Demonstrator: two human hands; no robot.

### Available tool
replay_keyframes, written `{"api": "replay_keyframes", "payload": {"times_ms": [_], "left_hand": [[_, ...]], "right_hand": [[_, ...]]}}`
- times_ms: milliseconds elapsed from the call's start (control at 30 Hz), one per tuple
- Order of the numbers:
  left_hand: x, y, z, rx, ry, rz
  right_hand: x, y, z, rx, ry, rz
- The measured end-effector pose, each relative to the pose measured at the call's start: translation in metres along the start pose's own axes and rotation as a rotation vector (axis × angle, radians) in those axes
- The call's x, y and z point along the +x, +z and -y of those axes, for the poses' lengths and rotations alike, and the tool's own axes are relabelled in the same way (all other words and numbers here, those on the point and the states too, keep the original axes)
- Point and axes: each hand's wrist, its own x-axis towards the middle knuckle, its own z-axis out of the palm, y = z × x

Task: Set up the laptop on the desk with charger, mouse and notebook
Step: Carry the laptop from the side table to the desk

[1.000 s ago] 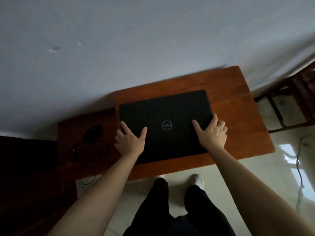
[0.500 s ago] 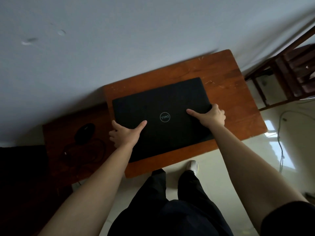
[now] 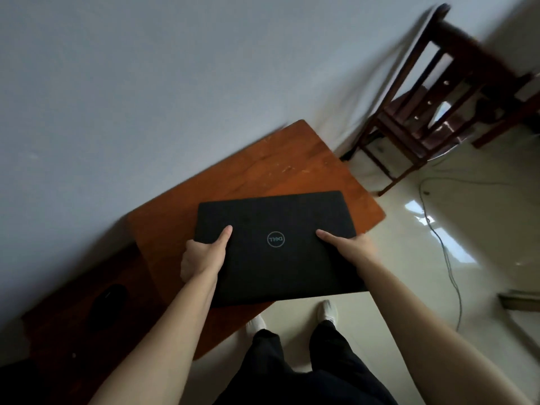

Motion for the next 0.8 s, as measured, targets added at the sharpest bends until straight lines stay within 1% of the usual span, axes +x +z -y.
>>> {"api": "replay_keyframes", "payload": {"times_ms": [133, 233, 433, 467, 500, 633, 767, 800], "left_hand": [[-0.057, 0.036, -0.061, 0.041, 0.214, 0.006], [-0.113, 0.075, -0.113, 0.043, 0.376, 0.001], [-0.262, 0.183, -0.222, 0.003, 0.726, 0.07], [-0.271, 0.186, -0.226, -0.002, 0.733, 0.089], [-0.305, 0.214, -0.245, -0.007, 0.797, 0.117], [-0.398, 0.279, -0.294, 0.048, 0.936, 0.185], [-0.469, 0.333, -0.338, 0.029, 1.051, 0.3], [-0.488, 0.357, -0.355, 0.019, 1.084, 0.317]], "right_hand": [[0.001, -0.078, -0.026, 0.114, 0.012, -0.135], [0.005, -0.148, -0.051, 0.258, 0.014, -0.266], [0.052, -0.309, -0.12, 0.478, 0.032, -0.454], [0.055, -0.318, -0.121, 0.458, 0.025, -0.486], [0.065, -0.356, -0.14, 0.497, 0.042, -0.524], [0.079, -0.459, -0.185, 0.54, 0.092, -0.678], [0.104, -0.531, -0.222, 0.625, 0.106, -0.781], [0.119, -0.552, -0.234, 0.664, 0.116, -0.803]]}}
